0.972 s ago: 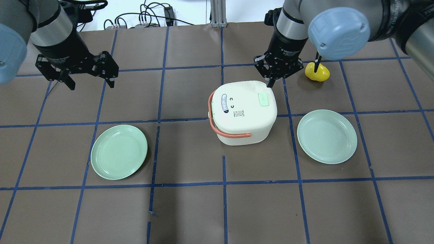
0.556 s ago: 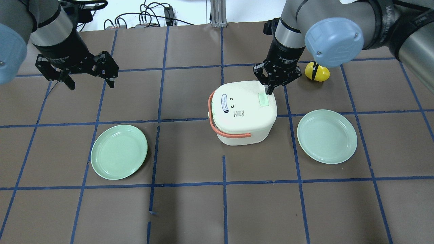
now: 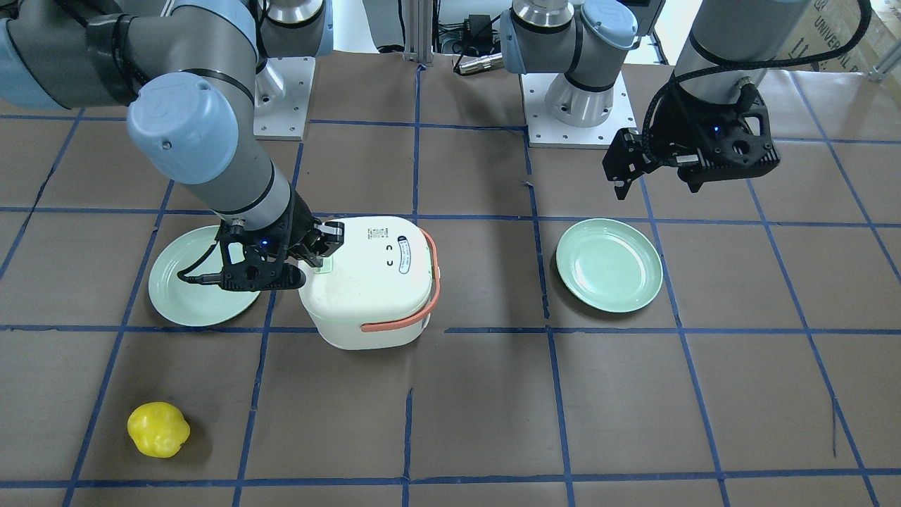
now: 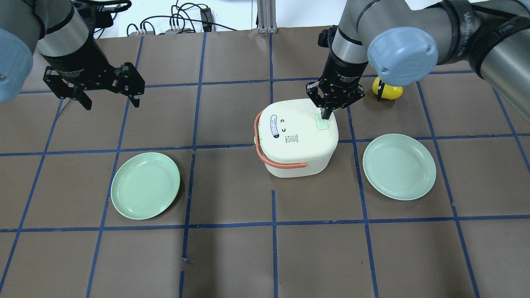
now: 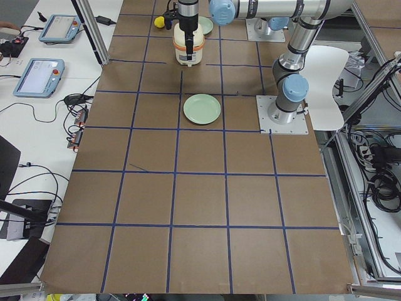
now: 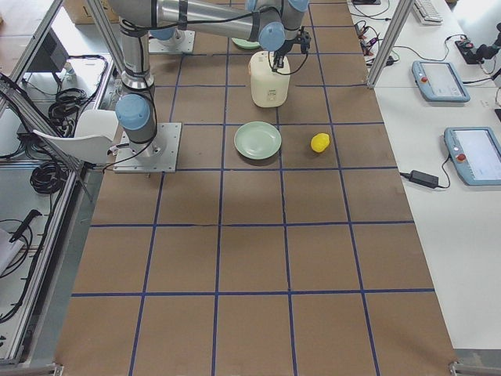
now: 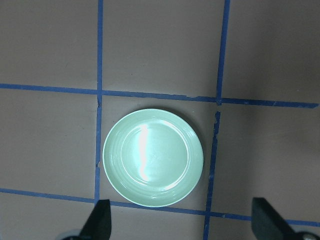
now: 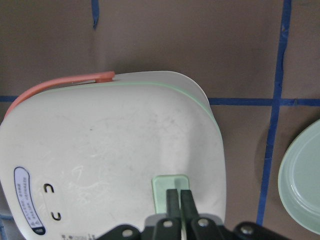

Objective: Press rice cooker button
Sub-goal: 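Lower the closed right gripper and press the green button down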

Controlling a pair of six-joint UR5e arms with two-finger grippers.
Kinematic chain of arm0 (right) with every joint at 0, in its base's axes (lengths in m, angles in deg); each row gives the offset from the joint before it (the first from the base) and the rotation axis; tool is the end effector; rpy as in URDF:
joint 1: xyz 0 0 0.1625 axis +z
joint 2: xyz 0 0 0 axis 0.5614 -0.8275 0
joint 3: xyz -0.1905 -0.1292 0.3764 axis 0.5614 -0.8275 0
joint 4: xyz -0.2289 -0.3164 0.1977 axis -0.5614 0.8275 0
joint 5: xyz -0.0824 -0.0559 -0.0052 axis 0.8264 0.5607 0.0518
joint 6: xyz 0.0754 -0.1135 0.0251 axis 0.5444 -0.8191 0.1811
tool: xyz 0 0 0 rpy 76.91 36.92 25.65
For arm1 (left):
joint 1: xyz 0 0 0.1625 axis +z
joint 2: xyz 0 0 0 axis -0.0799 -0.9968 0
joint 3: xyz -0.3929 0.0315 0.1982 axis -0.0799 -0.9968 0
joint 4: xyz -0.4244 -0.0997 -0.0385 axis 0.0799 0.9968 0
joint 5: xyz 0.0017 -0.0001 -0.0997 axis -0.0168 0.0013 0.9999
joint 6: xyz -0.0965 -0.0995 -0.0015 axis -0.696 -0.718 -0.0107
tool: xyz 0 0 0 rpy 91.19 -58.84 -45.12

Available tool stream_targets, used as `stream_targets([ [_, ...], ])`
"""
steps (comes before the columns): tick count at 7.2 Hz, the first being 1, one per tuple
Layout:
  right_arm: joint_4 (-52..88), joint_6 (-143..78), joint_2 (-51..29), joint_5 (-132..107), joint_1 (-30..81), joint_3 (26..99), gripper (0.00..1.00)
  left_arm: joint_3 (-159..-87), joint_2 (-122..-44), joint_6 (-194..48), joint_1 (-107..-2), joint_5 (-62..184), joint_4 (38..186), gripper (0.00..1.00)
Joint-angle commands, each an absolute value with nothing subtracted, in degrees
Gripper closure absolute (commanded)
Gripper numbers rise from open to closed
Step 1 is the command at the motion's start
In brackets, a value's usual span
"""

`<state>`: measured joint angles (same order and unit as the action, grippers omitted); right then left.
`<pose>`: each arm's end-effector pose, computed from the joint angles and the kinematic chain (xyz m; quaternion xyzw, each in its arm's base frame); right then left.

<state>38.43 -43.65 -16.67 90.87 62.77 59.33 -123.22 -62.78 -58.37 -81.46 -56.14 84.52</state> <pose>0.2273 -0.5750 0.3377 -0.0055 0.9945 0.0713 0.0760 -0.0838 -0.5206 0.4614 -0.0370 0.9981 -0.0023 0.0495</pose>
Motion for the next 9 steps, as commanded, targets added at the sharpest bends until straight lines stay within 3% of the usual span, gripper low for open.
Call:
stream_targets([
  [1, 39.3, -43.7, -15.8, 90.9, 63.3, 59.3, 0.84, -123.2, -62.8, -58.4, -81.5, -56.2, 84.5, 0.00],
  [7, 39.5, -43.4, -15.7, 91.0, 63.2, 58.9, 0.83, -123.2, -62.8, -58.4, -81.5, -56.2, 84.5, 0.00],
  [8, 39.1, -42.5, -16.6, 91.8, 63.3, 57.8, 0.76, -123.2, -62.8, -58.4, -81.5, -56.2, 84.5, 0.00],
  [9, 37.2, -39.7, -18.0, 91.9, 63.5, 55.7, 0.63, -123.2, -62.8, -58.4, -81.5, -56.1, 84.5, 0.00],
])
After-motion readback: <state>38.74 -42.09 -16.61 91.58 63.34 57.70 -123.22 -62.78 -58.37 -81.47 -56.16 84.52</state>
